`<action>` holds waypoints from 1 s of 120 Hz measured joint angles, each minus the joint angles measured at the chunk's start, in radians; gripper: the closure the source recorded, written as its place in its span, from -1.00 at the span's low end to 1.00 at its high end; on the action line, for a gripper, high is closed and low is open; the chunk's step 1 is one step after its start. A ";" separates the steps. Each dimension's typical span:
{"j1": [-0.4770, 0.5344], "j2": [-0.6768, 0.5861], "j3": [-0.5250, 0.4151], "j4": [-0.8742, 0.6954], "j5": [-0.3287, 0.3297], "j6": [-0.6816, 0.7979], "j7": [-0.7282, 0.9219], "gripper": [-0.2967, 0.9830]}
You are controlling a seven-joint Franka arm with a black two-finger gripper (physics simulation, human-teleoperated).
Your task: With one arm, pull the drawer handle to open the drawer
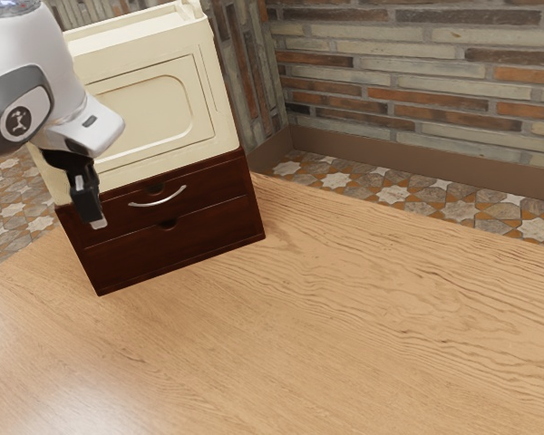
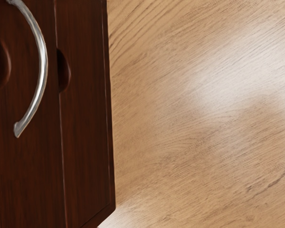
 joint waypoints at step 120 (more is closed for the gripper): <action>0.004 0.114 0.016 -0.074 0.004 0.234 0.060 -0.54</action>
